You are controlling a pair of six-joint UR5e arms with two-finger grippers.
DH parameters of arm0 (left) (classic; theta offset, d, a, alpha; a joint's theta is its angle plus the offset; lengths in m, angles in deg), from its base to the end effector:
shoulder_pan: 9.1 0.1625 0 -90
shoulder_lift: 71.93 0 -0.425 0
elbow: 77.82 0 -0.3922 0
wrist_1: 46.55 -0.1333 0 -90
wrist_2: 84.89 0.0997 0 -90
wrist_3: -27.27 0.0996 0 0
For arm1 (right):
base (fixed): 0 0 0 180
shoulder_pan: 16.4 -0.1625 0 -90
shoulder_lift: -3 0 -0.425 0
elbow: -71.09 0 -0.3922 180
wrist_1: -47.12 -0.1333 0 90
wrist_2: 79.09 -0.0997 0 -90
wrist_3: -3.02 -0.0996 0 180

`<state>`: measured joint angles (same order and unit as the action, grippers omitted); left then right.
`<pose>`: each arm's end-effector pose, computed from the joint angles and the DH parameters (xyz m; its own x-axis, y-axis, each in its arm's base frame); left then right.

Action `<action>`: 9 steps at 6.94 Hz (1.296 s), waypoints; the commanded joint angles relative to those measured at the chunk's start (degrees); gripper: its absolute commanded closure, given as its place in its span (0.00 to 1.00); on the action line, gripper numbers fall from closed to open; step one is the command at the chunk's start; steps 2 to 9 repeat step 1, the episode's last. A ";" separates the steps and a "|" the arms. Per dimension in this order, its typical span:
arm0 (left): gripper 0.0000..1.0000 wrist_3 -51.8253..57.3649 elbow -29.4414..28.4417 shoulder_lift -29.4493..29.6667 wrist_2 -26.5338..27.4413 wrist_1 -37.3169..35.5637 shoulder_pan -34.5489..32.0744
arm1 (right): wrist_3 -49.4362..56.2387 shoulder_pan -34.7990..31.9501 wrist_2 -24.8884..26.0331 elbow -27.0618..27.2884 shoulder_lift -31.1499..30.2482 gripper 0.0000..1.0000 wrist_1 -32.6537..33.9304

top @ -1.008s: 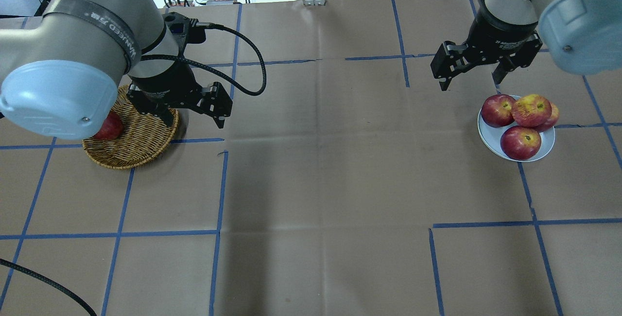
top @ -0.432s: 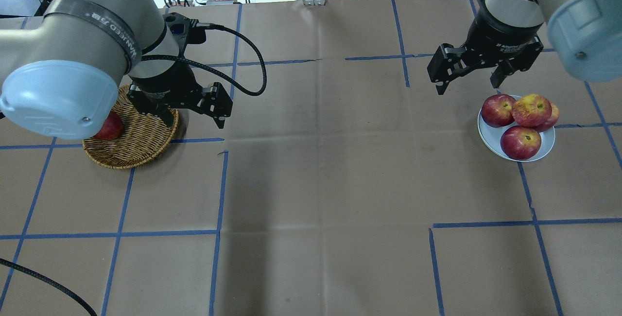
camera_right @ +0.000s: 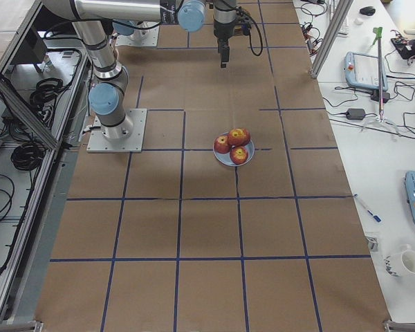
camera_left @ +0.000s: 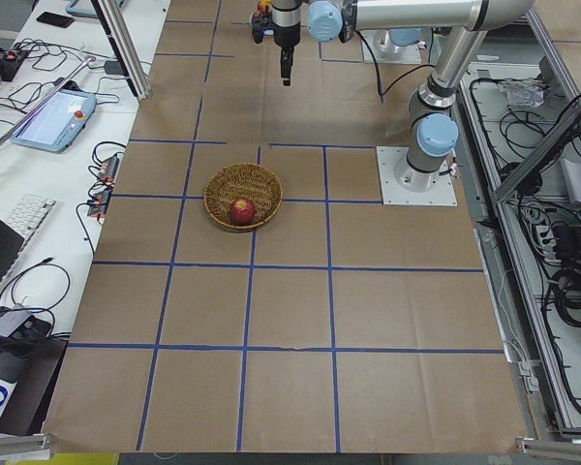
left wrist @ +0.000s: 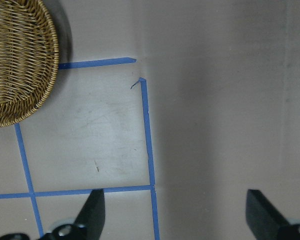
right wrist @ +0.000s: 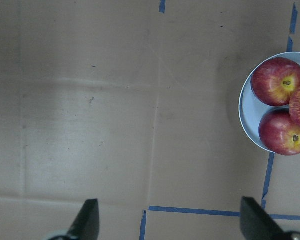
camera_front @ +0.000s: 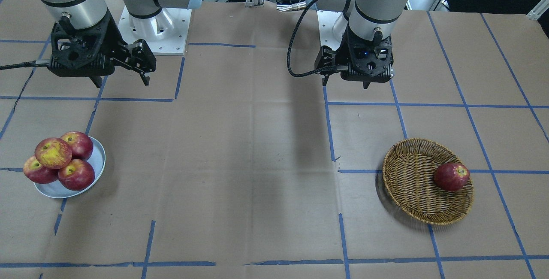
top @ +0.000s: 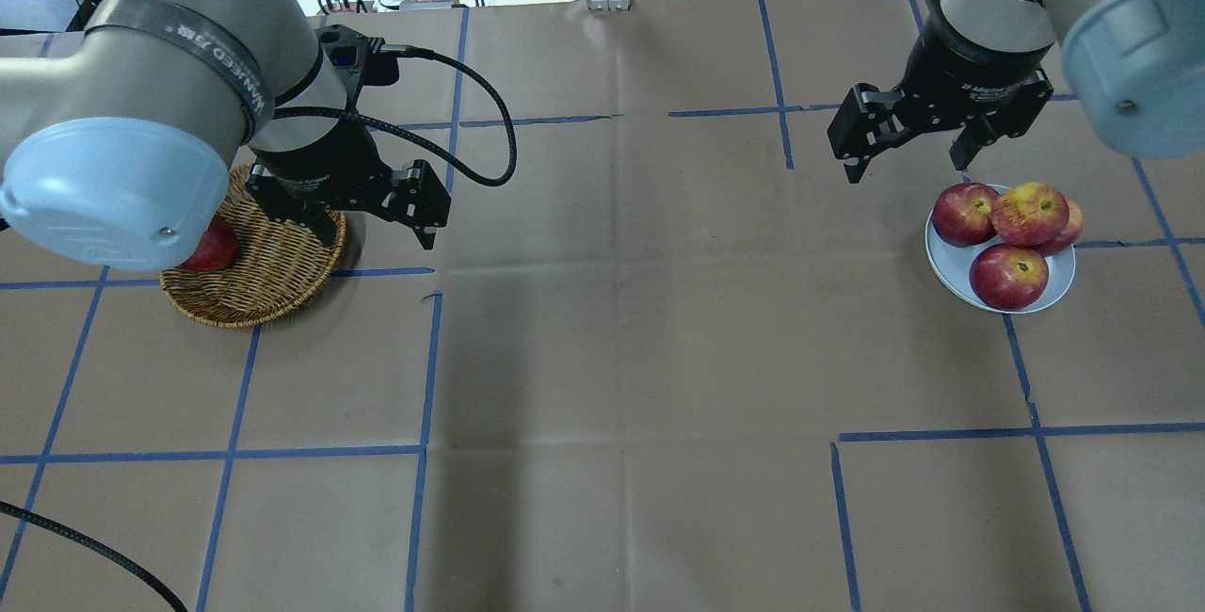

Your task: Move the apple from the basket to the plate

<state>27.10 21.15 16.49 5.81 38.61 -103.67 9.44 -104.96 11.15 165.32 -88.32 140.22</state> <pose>-0.1693 -0.4604 0.4330 -0.9969 0.0773 -0.0123 0.0766 0.9961 0.0445 0.1207 -0.4851 0.4682 -0.9962 -0.0868 0.0045 -0.0868 0.9962 -0.0028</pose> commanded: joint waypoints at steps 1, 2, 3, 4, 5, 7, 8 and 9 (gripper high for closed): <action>0.01 0.00 -0.09 0.00 0.00 0.00 0.00 | 0.00 -0.03 -0.07 0.07 0.00 0.00 0.07; 0.01 0.00 -0.09 0.00 0.00 0.00 0.00 | 0.00 -0.03 -0.07 0.07 0.00 0.00 0.07; 0.01 0.00 -0.09 0.00 0.00 0.00 0.00 | 0.00 -0.03 -0.07 0.07 0.00 0.00 0.07; 0.01 0.00 -0.09 0.00 0.00 0.00 0.00 | 0.00 -0.03 -0.07 0.07 0.00 0.00 0.07; 0.01 0.00 -0.09 0.00 0.00 0.00 0.00 | 0.00 -0.03 -0.07 0.07 0.00 0.00 0.07; 0.01 0.00 -0.09 0.00 0.00 0.00 0.00 | 0.00 -0.03 -0.07 0.07 0.00 0.00 0.07; 0.01 0.00 -0.09 0.00 0.00 0.00 0.00 | 0.00 -0.03 -0.07 0.07 0.00 0.00 0.07; 0.01 0.00 -0.09 0.00 0.00 0.00 0.00 | 0.00 -0.03 -0.07 0.07 0.00 0.00 0.07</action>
